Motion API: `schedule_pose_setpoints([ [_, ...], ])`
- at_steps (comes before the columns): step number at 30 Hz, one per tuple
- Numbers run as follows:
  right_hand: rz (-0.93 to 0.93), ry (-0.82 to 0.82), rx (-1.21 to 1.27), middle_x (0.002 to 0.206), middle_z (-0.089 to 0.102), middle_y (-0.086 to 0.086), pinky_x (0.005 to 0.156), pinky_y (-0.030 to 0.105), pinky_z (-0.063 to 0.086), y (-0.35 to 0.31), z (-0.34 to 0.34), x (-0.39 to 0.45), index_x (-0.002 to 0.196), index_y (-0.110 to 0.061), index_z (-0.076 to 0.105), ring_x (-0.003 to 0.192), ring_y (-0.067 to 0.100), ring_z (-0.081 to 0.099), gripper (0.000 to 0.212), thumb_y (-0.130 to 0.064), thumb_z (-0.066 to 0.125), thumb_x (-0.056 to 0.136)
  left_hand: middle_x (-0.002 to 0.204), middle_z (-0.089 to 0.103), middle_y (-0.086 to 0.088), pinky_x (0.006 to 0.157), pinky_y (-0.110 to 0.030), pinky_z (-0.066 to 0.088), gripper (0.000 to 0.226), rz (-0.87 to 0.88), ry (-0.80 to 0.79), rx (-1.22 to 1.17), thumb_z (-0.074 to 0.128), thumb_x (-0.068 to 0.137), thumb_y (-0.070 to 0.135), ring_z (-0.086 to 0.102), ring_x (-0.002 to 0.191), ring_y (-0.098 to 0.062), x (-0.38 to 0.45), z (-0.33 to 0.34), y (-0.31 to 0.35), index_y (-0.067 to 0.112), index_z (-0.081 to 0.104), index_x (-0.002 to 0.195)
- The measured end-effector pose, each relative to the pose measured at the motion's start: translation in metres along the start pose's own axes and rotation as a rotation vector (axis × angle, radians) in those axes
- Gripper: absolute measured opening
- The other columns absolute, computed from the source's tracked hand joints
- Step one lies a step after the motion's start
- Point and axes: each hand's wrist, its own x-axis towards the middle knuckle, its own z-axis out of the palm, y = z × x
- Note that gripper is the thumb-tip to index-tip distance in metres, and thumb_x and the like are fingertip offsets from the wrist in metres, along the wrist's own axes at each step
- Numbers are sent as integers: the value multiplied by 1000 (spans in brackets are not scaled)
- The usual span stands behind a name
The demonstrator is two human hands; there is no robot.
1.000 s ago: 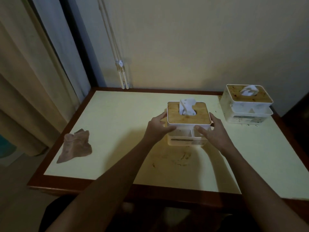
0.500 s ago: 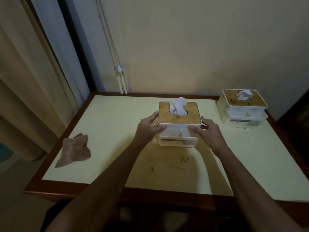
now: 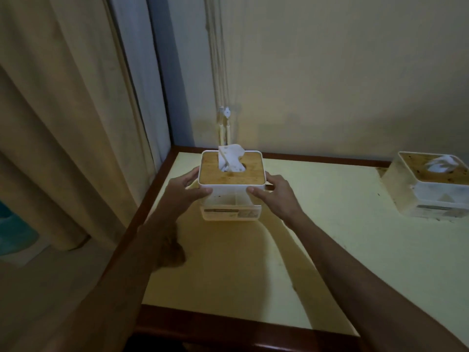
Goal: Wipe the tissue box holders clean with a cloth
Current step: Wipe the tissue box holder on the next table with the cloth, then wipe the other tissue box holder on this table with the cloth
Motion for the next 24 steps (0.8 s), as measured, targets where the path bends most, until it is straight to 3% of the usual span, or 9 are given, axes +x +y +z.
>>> schedule_pose_setpoints([
  [4,-17,-21,1,111,54,4,88,32,51,-9,42,42,119,-26,64,99,19,59,37,-34,69,83,136,47,7,76,-8,43,71,-47,6,15,73,80,16,48,121,-9,36,-40,-22,20,39,143],
  [8,-21,-30,-15,112,58,7,88,33,51,-5,65,76,115,-24,66,97,18,60,35,-34,70,82,144,46,-2,97,-38,49,73,-85,-42,52,71,83,26,52,124,-24,67,-60,-42,26,34,145],
  [9,-19,-32,-16,112,60,7,88,32,51,-5,69,80,114,-23,67,97,17,61,33,-33,70,82,144,46,-2,97,-39,49,72,-92,-45,66,70,84,27,53,123,-24,73,-62,-46,27,33,146],
  [16,-38,25,-26,112,60,6,86,30,49,-3,87,98,117,-25,63,103,16,57,46,-46,63,77,144,46,-2,68,-11,47,71,-71,-56,139,67,86,28,55,110,-11,101,-70,-54,29,30,147],
  [21,-16,56,-48,117,54,9,91,32,47,-5,97,104,124,-21,59,105,20,56,43,-35,66,84,139,51,0,61,-9,50,70,-72,-99,132,66,87,25,58,89,3,111,-76,-58,32,28,147],
  [24,9,55,-105,128,46,13,98,36,45,-10,98,104,133,-17,50,116,25,51,52,-36,64,87,139,50,-4,70,-15,52,73,-51,-99,218,65,88,21,58,100,-5,112,-72,-56,27,25,148],
])
